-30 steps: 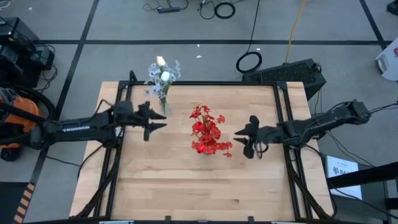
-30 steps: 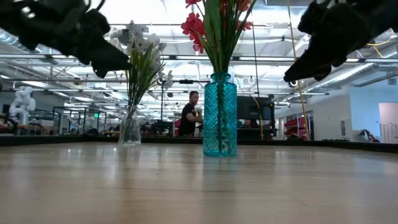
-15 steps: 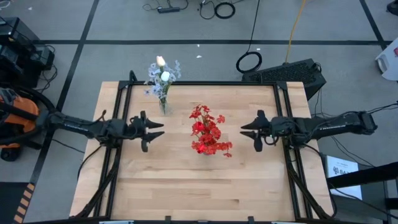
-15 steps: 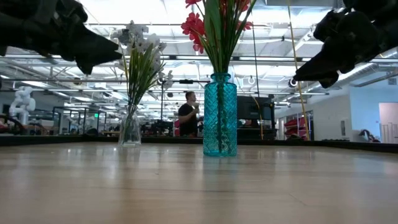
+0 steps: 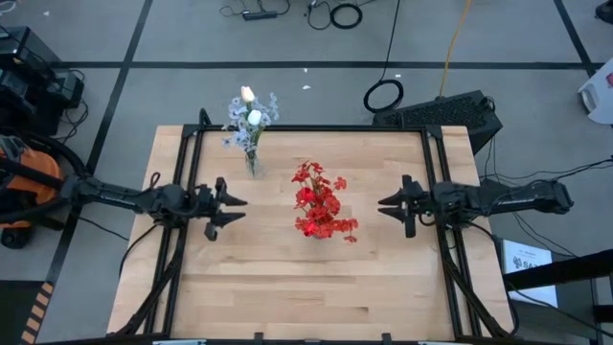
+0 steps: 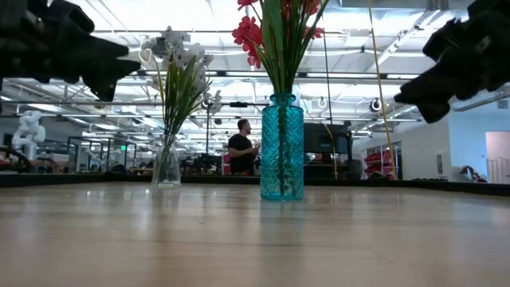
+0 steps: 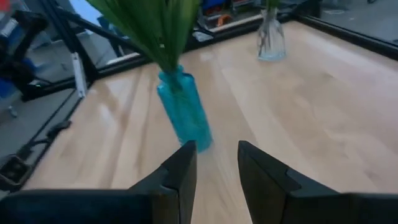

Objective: Sort flowers into vase by color
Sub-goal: Return to Home Position

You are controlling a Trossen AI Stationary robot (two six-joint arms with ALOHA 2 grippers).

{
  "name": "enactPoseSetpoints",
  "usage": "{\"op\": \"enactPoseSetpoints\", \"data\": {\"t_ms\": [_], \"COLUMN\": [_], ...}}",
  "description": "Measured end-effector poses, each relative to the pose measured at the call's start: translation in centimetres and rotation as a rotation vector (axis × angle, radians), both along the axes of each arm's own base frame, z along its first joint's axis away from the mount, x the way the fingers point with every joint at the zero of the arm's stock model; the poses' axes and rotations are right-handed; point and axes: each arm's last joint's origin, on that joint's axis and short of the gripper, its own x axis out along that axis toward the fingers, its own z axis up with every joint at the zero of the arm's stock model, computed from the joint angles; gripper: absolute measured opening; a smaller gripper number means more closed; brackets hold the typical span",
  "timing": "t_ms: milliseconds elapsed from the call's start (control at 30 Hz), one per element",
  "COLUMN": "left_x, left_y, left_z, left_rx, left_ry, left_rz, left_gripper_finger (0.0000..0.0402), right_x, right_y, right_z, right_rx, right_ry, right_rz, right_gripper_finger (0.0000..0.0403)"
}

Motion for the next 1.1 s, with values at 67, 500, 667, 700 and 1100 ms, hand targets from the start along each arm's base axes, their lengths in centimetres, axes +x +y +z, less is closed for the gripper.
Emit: {"op": "enactPoseSetpoints", "data": {"t_ms": [67, 500, 667, 700, 1100], "left_x": [0.0, -0.2, -1.0, -1.2, -2.5], "left_y": [0.2, 1.3, 1.8, 1.8, 1.9], "left_z": [-0.1, 0.4, 0.6, 0.5, 0.3], "left_rx": [0.013, 0.091, 0.088, 0.085, 0.085], "left_ry": [0.005, -0.05, -0.066, -0.059, 0.105], "left_rz": [0.042, 0.076, 0.118, 0.118, 0.116], "left_gripper_finger": [0.0168, 0.0168, 0.0168, 0.0168, 0.0168], "right_x": [-0.1, -1.0, -1.6, -1.7, -2.3], "right_y": [-0.1, -0.2, -0.3, -0.3, -0.3], "right_z": [-0.6, -0.4, -0.5, -0.6, -0.4], "right_rx": [0.001, -0.021, 0.02, 0.035, 0.072], "right_ry": [0.007, -0.122, -0.127, -0.119, -0.154], "right_rz": [-0.021, -0.05, -0.08, -0.085, -0.087], "right_gripper_finger": [0.0109, 0.0109, 0.0109, 0.0109, 0.0109]}}
